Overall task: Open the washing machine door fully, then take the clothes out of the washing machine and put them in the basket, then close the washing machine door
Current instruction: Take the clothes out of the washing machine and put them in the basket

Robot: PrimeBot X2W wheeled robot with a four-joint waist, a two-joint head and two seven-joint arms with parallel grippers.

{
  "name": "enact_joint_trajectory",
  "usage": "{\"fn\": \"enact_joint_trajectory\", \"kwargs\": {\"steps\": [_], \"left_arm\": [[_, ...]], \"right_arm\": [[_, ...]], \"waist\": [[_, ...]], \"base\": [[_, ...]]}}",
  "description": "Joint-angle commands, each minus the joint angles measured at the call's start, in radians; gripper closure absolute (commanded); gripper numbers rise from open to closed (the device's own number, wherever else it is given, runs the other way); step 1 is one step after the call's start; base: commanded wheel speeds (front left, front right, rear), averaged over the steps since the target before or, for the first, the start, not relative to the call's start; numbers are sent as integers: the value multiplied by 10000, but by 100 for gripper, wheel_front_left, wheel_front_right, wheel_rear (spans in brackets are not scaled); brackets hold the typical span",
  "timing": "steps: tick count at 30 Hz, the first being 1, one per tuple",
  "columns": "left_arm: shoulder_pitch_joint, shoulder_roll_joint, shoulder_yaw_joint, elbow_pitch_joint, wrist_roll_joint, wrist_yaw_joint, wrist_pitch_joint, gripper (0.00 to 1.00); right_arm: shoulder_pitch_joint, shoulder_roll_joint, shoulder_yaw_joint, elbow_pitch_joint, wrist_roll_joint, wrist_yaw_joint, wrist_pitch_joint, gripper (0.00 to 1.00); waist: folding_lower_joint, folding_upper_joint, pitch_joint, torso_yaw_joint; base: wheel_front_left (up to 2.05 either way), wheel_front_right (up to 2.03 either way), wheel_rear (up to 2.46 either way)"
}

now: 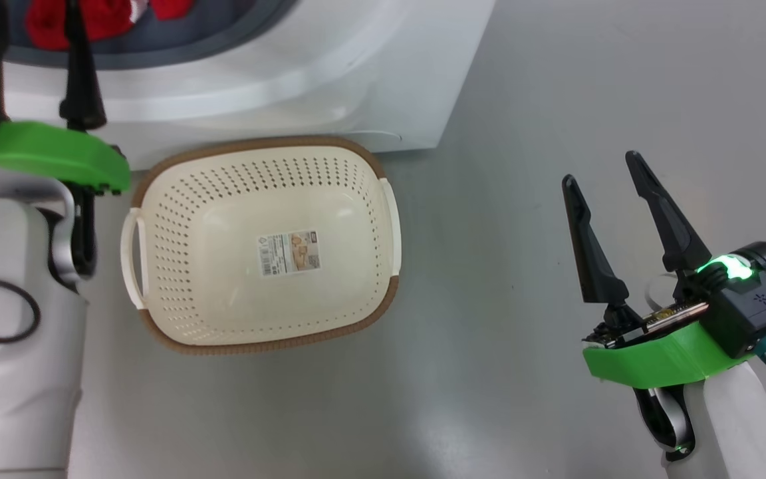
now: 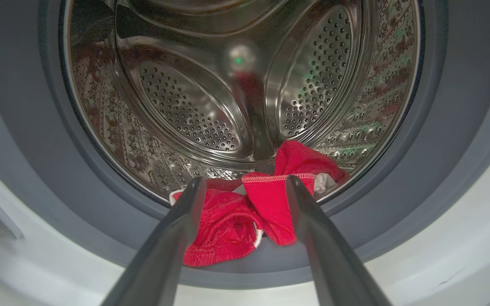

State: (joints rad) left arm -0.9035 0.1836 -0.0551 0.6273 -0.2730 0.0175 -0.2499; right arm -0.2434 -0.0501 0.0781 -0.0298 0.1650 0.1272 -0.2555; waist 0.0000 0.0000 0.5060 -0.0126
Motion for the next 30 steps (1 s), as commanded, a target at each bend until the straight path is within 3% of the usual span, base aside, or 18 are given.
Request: {"fn": "enact_joint_trajectory", "kwargs": {"steps": [1,11,21,30], "left_arm": [[-357,568,299,18,100,-11,-116,0],[-1950,811,199,1864,160,-26,-82,0],[-3236,1426,-118,3882,683,794,671,0],[-3819,1879,-545,5108,1056,1090,1497,0]], "right_arm": [[-159,-1,256,-238,-7,35,-63,0],[-444,-1,406,-195,31,35,-63,0],[-638,-1,760,-20,124,35,-63,0],[-566,-1,1009,124,255,35,-63,0]], "waist": [[0,0,487,-266],[0,0,1080,-572],[0,0,1168,-961],[0,0,1085,-1289]], "base": [[0,0,0],[0,0,0],[0,0,0],[0,0,0]]}}
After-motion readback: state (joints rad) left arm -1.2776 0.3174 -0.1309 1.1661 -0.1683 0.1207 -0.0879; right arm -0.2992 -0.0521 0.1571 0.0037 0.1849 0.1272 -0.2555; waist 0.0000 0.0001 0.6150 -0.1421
